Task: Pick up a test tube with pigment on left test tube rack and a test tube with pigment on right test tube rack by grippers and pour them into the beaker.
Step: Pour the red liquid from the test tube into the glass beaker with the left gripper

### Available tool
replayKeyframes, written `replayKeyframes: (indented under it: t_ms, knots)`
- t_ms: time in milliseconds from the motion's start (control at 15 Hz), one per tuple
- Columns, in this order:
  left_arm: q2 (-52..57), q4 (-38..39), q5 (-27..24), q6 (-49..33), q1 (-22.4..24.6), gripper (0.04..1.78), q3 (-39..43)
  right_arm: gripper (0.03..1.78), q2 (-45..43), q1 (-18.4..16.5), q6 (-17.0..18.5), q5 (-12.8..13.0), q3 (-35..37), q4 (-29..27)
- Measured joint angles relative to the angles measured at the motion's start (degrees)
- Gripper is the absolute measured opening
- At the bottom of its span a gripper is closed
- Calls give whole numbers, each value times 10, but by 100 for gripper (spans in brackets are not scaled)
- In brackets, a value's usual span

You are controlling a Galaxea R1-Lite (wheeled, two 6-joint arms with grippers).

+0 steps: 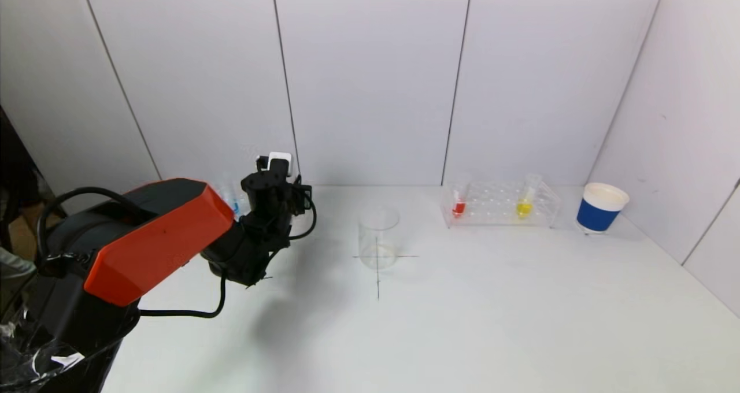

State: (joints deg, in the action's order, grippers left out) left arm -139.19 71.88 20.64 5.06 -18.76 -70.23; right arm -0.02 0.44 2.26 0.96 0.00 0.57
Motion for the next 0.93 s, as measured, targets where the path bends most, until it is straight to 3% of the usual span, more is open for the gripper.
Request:
replayKeyframes:
  t_ms: [933]
  knots:
    - [177, -201, 0, 7, -17, 46, -46, 176, 0, 0, 0, 0, 0, 0]
